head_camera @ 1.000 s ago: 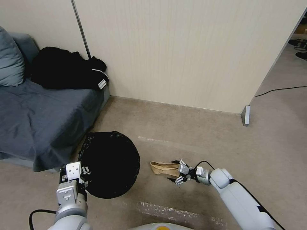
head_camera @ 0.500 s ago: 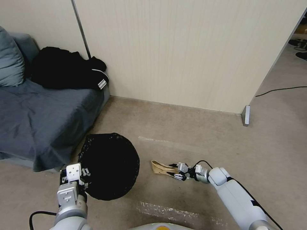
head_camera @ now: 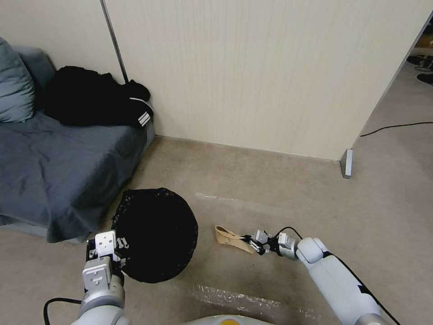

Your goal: Pick up the trash bin, then pick up the garbage from the floor and place it into the trash bin.

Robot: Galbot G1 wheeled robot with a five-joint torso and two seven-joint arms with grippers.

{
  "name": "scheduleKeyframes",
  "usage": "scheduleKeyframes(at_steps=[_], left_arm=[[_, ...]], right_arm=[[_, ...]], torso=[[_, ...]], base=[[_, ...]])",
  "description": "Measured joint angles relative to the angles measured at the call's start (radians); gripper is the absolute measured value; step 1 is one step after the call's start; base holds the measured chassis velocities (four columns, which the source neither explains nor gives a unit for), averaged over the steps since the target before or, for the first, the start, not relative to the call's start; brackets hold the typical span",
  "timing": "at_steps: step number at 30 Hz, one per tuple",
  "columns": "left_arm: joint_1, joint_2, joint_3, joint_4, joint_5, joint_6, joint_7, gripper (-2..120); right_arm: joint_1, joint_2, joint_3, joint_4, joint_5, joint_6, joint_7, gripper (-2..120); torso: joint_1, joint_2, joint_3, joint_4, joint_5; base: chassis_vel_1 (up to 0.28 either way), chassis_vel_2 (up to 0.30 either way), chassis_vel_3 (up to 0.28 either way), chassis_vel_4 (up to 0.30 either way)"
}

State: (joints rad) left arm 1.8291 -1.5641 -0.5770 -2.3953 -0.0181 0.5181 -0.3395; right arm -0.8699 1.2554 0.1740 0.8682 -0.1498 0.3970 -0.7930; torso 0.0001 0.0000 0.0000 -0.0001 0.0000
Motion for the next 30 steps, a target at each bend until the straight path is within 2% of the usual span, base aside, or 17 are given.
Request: scheduleKeyframes(at_steps=[3,6,8,9,13,14,16,17,19,20,23,24,27,30], left_arm=[[0.0,0.001,0.0,0.0,-0.001,0.0,0.0,3],[-0.002,0.003,0.002,0.003,-0.001,-0.001,0.0,3],[-0.007,0.008,0.003,0.007,-0.003,-0.001,0.002,3],[-0.007,0.008,0.003,0.007,-0.003,-0.001,0.002,3],[-0.012,0.015,0.005,0.017,-0.005,-0.006,0.002,3],[-0.012,0.015,0.005,0.017,-0.005,-0.006,0.002,3],[-0.014,0.017,0.009,0.02,-0.005,-0.006,0.003,3],[-0.014,0.017,0.009,0.02,-0.005,-0.006,0.003,3],[-0.014,0.02,0.017,0.02,-0.004,-0.006,0.003,3],[-0.014,0.02,0.017,0.02,-0.004,-0.006,0.003,3],[-0.016,0.023,0.019,0.02,-0.004,-0.004,0.006,3],[-0.016,0.023,0.019,0.02,-0.004,-0.004,0.006,3],[-0.021,0.024,0.023,0.022,-0.002,-0.003,0.007,3],[-0.024,0.021,0.028,0.022,0.002,-0.002,0.007,3]], right_arm=[[-0.002,-0.002,0.004,0.017,0.021,0.001,0.005,0],[-0.016,-0.015,0.006,0.078,0.094,-0.001,0.029,0],[-0.038,-0.036,0.008,0.177,0.176,-0.018,0.057,0],[-0.038,-0.036,0.008,0.177,0.176,-0.018,0.057,0],[-0.086,-0.069,0.027,0.407,0.32,-0.045,0.096,0],[-0.086,-0.069,0.027,0.407,0.32,-0.045,0.096,0],[-0.109,-0.088,0.034,0.523,0.387,-0.053,0.106,0],[-0.109,-0.088,0.034,0.523,0.387,-0.053,0.106,0],[-0.142,-0.132,0.028,0.663,0.464,-0.074,0.111,0],[-0.142,-0.132,0.028,0.663,0.464,-0.074,0.111,0],[-0.189,-0.194,-0.005,0.846,0.557,-0.112,0.134,0],[-0.189,-0.194,-0.005,0.846,0.557,-0.112,0.134,0],[-0.227,-0.227,-0.053,0.979,0.617,-0.145,0.176,0],[-0.249,-0.242,-0.088,1.036,0.616,-0.163,0.215,0]], torso=[[0.0,0.0,0.0,0.0,0.0],[0.0,0.0,0.0,0.0001,0.0],[0.0,0.0,0.0,0.0,0.0],[0.0,0.0,0.0,0.0,0.0],[0.0,0.0,0.0,0.0,-0.0002],[0.0,0.0,0.0,0.0,-0.0002],[0.0,0.0,0.0,0.0003,0.0],[0.0,0.0,0.0,0.0003,0.0],[0.0,0.0,0.0,-0.0001,0.0],[0.0,0.0,0.0,-0.0001,0.0],[0.0,0.0,0.0,-0.0001,0.0],[0.0,0.0,0.0,-0.0001,0.0],[0.0,0.0,0.0,0.0001,0.0],[0.0,0.0,0.0,0.0001,0.0]], base=[[0.0,0.0,0.0,0.0],[0.0,0.0,0.0,0.0],[0.0,0.0,0.0,0.0],[0.0,0.0,0.0,0.0],[0.0,0.0,0.0,0.0],[0.0,0.0,0.0,0.0],[0.0,0.0,0.0,0.0],[0.0,0.0,0.0,0.0],[0.0,0.0,0.0,0.0],[0.0,0.0,0.0,0.0],[0.0,0.0,0.0,0.0],[0.0,0.0,0.0,0.0],[0.0,0.0,0.0,0.0],[0.0,0.0,0.0,0.0]])
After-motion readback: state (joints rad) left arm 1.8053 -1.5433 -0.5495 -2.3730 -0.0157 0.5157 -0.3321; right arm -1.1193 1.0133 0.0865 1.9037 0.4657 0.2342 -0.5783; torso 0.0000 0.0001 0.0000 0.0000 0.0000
